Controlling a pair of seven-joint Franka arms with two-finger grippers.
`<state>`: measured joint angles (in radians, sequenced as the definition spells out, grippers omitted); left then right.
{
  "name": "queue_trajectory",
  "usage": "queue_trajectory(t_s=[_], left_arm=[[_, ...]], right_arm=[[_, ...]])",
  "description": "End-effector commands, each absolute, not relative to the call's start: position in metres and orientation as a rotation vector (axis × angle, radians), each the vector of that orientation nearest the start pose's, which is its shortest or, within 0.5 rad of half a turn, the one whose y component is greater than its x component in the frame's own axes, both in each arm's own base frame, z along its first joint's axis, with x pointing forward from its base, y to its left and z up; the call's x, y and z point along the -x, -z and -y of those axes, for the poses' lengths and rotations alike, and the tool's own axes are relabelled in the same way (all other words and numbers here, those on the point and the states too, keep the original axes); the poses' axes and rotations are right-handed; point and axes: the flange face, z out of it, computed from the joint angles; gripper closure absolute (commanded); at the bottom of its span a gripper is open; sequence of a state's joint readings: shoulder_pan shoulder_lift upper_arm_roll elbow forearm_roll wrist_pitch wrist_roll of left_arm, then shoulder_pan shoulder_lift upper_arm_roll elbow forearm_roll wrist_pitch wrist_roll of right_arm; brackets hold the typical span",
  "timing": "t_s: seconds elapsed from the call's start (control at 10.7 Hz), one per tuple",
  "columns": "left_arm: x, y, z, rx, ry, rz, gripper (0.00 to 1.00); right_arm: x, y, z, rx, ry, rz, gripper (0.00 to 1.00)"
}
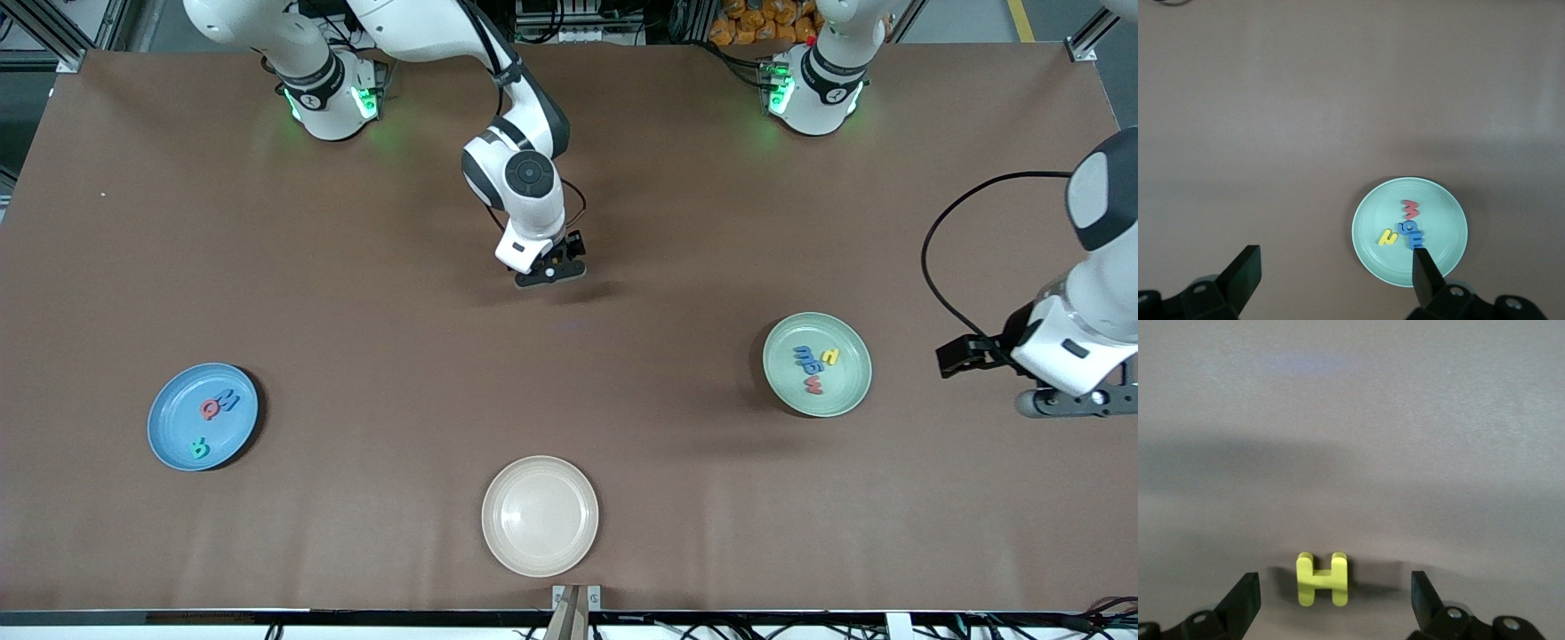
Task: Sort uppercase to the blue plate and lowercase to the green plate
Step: 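Withdraw the left gripper to rest while the right gripper holds the 'H'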
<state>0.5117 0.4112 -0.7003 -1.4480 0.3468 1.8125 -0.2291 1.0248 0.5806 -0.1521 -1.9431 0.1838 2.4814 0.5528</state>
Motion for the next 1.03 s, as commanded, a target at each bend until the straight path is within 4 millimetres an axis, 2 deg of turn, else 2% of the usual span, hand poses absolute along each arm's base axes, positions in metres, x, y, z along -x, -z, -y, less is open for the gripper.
queue_trajectory(t_s=[0.0,0.09,0.19,0.37,0.56,0.65,0.75,0.93], left_arm=[[-0.667,-0.507,0.028,3.101,0.079,0.001,0.00],[-0.667,-0.509,0.029,3.102,0.085,0.000,0.00],[-0.666,-0.524,0.024,3.102,0.121,0.018,0.00],[-0.666,-0.536,0.018,3.142,0.131,0.055,0.00],[-0.662,-0.553,0.045,3.087,0.175,0.013,0.00],[-0.662,-0.550,0.064,3.046,0.171,-0.006,0.00],[-0.658,-0.560,0.070,3.068,0.187,0.028,0.00],[-0.656,-0.571,0.068,3.085,0.208,0.067,0.00]], right_arm=[[-0.388,-0.184,-0.469,3.144,-0.056,0.273,0.00],[-0.389,-0.183,-0.470,3.144,-0.051,0.259,0.00],[-0.388,-0.182,-0.470,3.145,-0.048,0.246,0.00],[-0.387,-0.181,-0.472,3.143,-0.045,0.243,0.00],[-0.385,-0.176,-0.477,3.143,-0.034,0.222,0.00],[-0.387,-0.177,-0.477,3.140,-0.028,0.216,0.00],[-0.388,-0.177,-0.480,3.137,-0.023,0.221,0.00],[-0.389,-0.175,-0.480,3.139,-0.022,0.220,0.00]])
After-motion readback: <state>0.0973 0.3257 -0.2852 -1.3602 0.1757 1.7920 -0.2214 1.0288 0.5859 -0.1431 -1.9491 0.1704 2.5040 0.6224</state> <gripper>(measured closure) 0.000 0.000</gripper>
